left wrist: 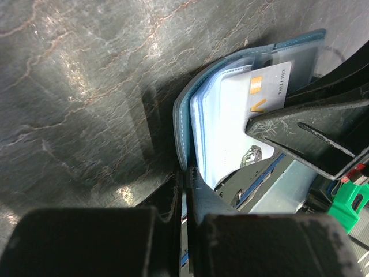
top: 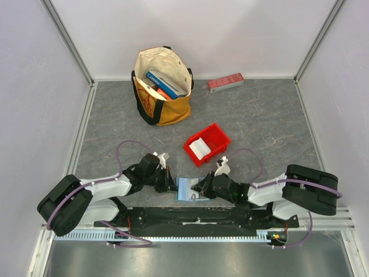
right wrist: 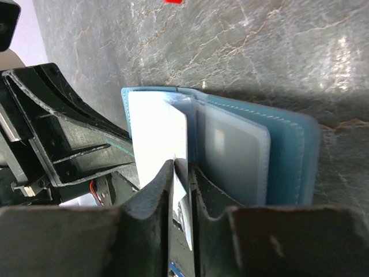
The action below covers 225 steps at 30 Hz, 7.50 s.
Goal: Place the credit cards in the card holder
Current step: Insert the credit card into the card holder, then pick up the credit card from the storage box.
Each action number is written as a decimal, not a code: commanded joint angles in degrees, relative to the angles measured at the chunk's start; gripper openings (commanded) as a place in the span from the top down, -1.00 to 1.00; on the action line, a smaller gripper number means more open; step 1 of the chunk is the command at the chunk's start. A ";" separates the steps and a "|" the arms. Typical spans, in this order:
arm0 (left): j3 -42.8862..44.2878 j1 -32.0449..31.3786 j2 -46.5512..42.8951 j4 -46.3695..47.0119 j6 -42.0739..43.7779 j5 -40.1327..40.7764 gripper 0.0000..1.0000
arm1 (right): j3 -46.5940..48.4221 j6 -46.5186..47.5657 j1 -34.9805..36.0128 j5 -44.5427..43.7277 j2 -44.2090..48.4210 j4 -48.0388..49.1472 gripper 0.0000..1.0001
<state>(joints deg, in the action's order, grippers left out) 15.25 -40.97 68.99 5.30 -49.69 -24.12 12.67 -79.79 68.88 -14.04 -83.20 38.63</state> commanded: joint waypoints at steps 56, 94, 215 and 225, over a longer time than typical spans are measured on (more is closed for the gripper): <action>0.49 -0.25 -0.08 -0.11 0.74 0.48 0.96 | 21.79 15.10 5.47 -8.46 2.87 -36.97 -0.04; 3.47 -0.25 -4.83 -4.77 1.09 1.00 0.97 | 32.15 43.56 -17.81 -4.18 21.34 -53.75 -0.84; 5.23 -0.16 -1.67 -6.09 2.23 0.92 0.97 | 48.68 59.66 -42.78 35.04 -14.62 -48.03 -0.73; 5.58 -0.16 -0.62 -5.74 2.41 0.74 0.96 | 49.83 60.36 -42.78 43.04 -18.05 -48.56 -0.70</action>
<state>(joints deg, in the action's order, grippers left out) 19.03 -41.01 67.42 -2.39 -49.56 -22.65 60.80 -20.84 26.35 24.62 -100.84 -9.78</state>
